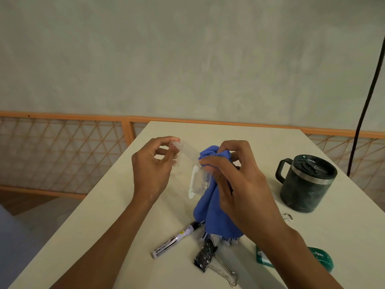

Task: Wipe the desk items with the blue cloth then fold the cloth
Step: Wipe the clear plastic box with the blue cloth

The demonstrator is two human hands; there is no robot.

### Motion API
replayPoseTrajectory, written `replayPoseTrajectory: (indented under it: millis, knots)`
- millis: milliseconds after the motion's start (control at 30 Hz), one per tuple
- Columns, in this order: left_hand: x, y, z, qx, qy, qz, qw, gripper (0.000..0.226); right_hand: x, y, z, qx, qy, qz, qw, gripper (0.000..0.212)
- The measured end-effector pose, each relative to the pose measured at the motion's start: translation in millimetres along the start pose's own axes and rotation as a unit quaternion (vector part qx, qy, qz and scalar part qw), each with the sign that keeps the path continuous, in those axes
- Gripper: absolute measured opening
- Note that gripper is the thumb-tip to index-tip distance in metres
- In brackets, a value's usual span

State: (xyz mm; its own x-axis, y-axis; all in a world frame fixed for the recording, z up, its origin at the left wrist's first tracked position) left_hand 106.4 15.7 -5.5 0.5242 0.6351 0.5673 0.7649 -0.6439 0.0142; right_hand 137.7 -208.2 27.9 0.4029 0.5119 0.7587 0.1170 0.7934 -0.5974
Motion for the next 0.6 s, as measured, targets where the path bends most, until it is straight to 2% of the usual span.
replayPoseTrajectory:
  millis: [133,233,333,433,500,600]
  knots:
    - [-5,5,-5,0.024,0.027,0.007,0.999,0.014,0,7,-6,-0.045,-0.009,0.012,0.999,0.035]
    - [-3,4,-4,0.028,0.026,0.001,0.999,0.017,0,8,-8,-0.013,-0.03,0.029,0.999,0.032]
    - [-1,1,-2,0.037,0.027,0.0,0.999,0.017,0,4,-8,0.015,-0.066,0.007,0.998,0.031]
    - [-3,3,-2,0.041,0.029,-0.002,0.999,0.016,2,-1,-12,0.072,-0.014,0.0,0.997,0.029]
    - [-3,3,-2,0.037,0.029,-0.005,0.999,0.014,3,-1,-13,0.09,0.028,0.001,0.996,0.036]
    - [-2,4,1,0.043,0.021,-0.002,0.999,0.012,3,0,-14,0.111,0.033,0.004,0.993,0.036]
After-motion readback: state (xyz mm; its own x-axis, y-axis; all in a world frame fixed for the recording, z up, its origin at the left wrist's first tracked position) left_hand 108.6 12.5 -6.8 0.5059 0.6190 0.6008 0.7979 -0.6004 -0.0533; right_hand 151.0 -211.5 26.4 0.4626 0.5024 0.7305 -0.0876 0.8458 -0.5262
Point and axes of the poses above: each hand's wrist, its own x-axis towards the middle knuckle, its own y-axis out of the palm, z = x × y, the point moved 3 cm from there along x, towards the middle knuckle, and after that the axes turned 8 degrees about -x, right-handed, at the moved point
